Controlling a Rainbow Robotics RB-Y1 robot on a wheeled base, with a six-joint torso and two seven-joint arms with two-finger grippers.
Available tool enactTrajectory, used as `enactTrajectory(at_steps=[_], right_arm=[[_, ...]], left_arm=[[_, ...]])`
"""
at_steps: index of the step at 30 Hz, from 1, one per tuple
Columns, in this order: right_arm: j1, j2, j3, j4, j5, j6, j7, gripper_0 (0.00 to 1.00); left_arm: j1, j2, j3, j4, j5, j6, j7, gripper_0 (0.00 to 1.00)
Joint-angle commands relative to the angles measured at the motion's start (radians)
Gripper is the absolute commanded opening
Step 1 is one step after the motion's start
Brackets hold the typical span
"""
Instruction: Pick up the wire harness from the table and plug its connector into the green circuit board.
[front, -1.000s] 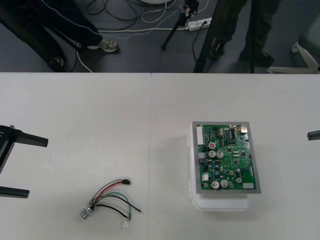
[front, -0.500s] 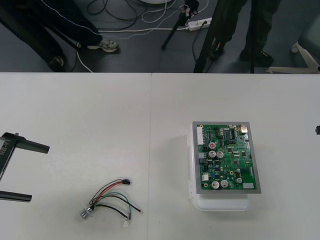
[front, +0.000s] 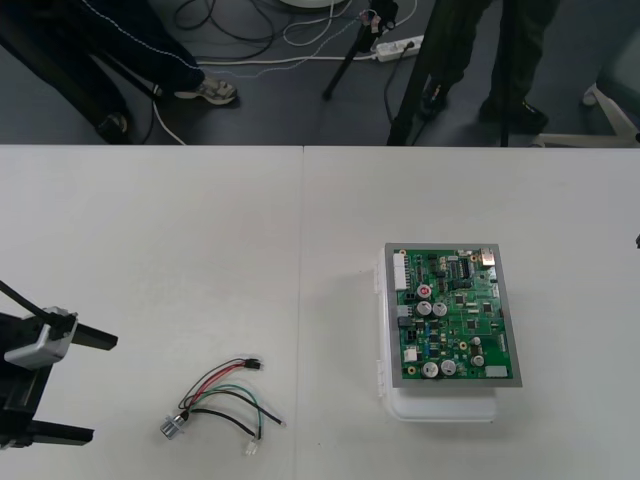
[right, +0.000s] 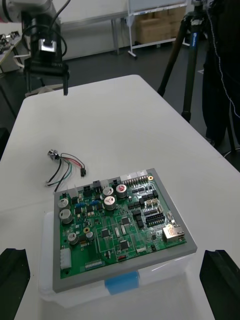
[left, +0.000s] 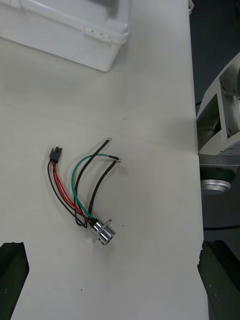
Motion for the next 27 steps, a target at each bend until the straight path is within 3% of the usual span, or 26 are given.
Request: enactTrajectory(at_steps=[1, 6, 16, 27], right_arm=[[-0.040, 0.044, 0.046, 0.033, -0.042, -0.005, 0.006, 1.00], [-0.061, 0.052, 0.119, 0.056, -0.087, -0.005, 0.017, 1.00], [-0.098, 0.081, 0.159, 0.008, -0.107, -0.005, 0.034, 1.00], [-0.118, 0.081, 0.188, -0.020, -0.130, -0.005, 0.080, 1.00]], left_arm=[[0.064, -0.068, 0.033, -0.097, -0.112, 0.048, 0.043, 1.00], [0.101, -0.121, 0.033, -0.198, -0.277, 0.051, 0.155, 1.00], [0.156, -0.209, -0.027, -0.356, -0.589, 0.048, 0.331, 1.00], [0.141, -0.349, -0.153, -0.465, -0.940, -0.093, 0.460, 1.00]])
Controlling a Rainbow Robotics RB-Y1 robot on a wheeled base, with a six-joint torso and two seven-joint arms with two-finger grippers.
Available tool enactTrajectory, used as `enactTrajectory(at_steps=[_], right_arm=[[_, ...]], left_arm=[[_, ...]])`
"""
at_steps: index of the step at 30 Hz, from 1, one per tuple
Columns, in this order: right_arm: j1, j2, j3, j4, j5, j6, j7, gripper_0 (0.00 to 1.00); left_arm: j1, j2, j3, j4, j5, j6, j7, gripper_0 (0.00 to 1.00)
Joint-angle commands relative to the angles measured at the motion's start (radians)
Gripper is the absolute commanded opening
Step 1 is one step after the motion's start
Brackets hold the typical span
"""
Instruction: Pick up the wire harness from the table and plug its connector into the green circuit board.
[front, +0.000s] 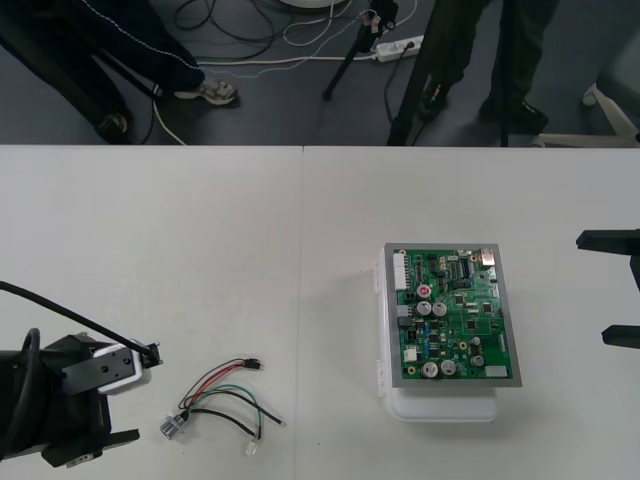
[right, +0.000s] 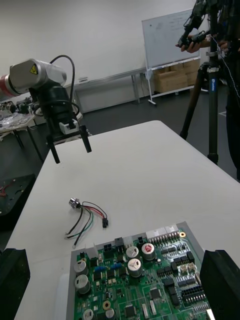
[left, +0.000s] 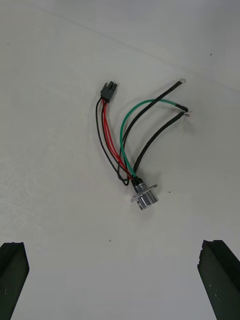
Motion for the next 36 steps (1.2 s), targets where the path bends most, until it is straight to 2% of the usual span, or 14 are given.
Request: enactTrajectory(at_steps=[1, 16, 25, 36], right_arm=[[-0.022, 0.006, 0.017, -0.040, -0.019, -0.005, 0.086, 1.00], [-0.017, 0.006, 0.058, -0.033, -0.013, -0.005, 0.256, 1.00], [-0.011, 0.007, 0.101, -0.033, -0.072, -0.005, 0.245, 1.00], [-0.014, 0.006, 0.101, -0.038, -0.073, -0.005, 0.272, 1.00]], left_arm=[[0.008, -0.081, -0.081, -0.067, -0.133, -0.103, 0.064, 1.00], [-0.032, -0.187, -0.288, -0.065, -0.492, -0.152, 0.094, 1.00], [-0.067, -0.195, -0.332, -0.037, -0.495, -0.152, 0.133, 1.00], [-0.118, -0.256, -0.344, 0.114, -0.494, -0.152, 0.156, 1.00]])
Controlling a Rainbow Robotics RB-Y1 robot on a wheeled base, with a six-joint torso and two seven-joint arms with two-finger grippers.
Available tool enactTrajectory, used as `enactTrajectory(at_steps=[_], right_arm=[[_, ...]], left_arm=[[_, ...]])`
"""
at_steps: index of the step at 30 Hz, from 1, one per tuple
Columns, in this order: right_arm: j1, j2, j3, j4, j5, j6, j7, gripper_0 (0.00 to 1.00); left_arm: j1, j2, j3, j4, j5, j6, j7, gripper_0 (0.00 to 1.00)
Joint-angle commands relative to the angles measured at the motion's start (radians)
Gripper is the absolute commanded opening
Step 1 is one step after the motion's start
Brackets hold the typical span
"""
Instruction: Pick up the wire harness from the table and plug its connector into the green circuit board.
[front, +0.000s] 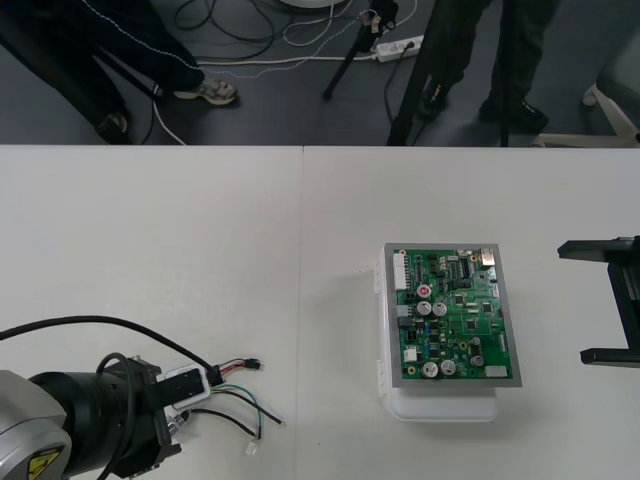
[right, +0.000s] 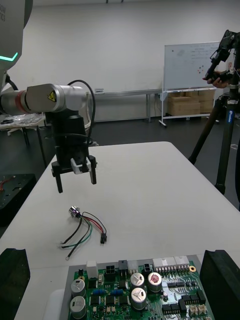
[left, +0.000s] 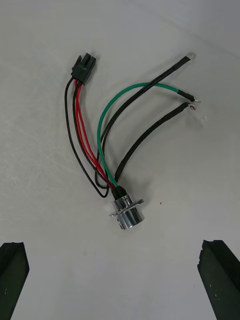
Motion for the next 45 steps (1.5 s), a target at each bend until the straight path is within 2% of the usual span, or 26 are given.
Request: enactTrajectory(at_steps=[1, 21, 34, 45], right_arm=[[-0.012, 0.005, 0.010, -0.024, -0.017, -0.005, 0.064, 1.00], [-0.012, 0.005, 0.027, -0.062, -0.025, -0.005, 0.120, 1.00], [-0.009, 0.005, 0.044, -0.062, -0.032, -0.005, 0.111, 1.00], [-0.009, 0.005, 0.047, -0.062, -0.039, -0.005, 0.111, 1.00]], left_arm=[[-0.038, -0.057, -0.022, 0.049, -0.008, -0.038, 0.070, 1.00], [-0.081, -0.130, -0.043, 0.234, -0.008, -0.038, 0.191, 1.00], [-0.089, -0.135, -0.077, 0.260, -0.008, -0.038, 0.360, 1.00], [-0.124, -0.135, -0.068, 0.366, -0.008, -0.038, 0.357, 1.00]])
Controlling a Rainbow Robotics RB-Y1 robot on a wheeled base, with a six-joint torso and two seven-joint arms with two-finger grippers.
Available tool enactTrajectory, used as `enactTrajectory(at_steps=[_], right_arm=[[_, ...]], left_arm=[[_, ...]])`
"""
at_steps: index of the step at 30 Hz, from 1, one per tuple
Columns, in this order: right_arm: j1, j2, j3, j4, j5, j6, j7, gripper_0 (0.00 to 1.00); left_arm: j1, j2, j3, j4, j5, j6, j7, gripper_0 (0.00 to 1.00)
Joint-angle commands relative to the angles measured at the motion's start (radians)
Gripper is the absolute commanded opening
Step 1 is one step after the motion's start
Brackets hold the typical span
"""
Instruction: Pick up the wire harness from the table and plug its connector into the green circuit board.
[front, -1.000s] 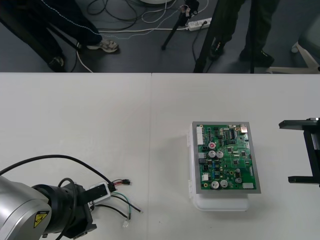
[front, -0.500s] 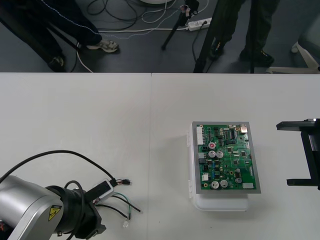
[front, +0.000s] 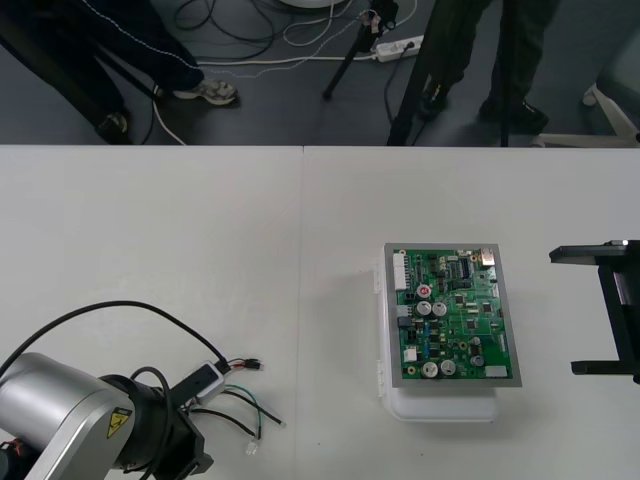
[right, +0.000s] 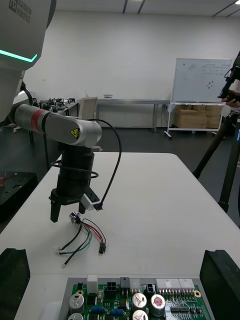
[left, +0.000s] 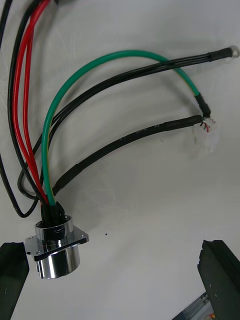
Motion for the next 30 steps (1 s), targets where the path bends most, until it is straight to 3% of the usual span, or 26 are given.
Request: enactTrajectory(at_steps=[1, 30], right_arm=[[-0.009, 0.005, 0.015, -0.024, -0.021, -0.005, 0.025, 1.00], [-0.008, 0.002, 0.015, -0.018, -0.032, -0.005, 0.019, 1.00]], left_arm=[[-0.045, -0.019, -0.012, 0.053, -0.006, -0.037, 0.037, 1.00], [-0.071, -0.021, 0.006, 0.087, -0.006, -0.037, 0.072, 1.00]])
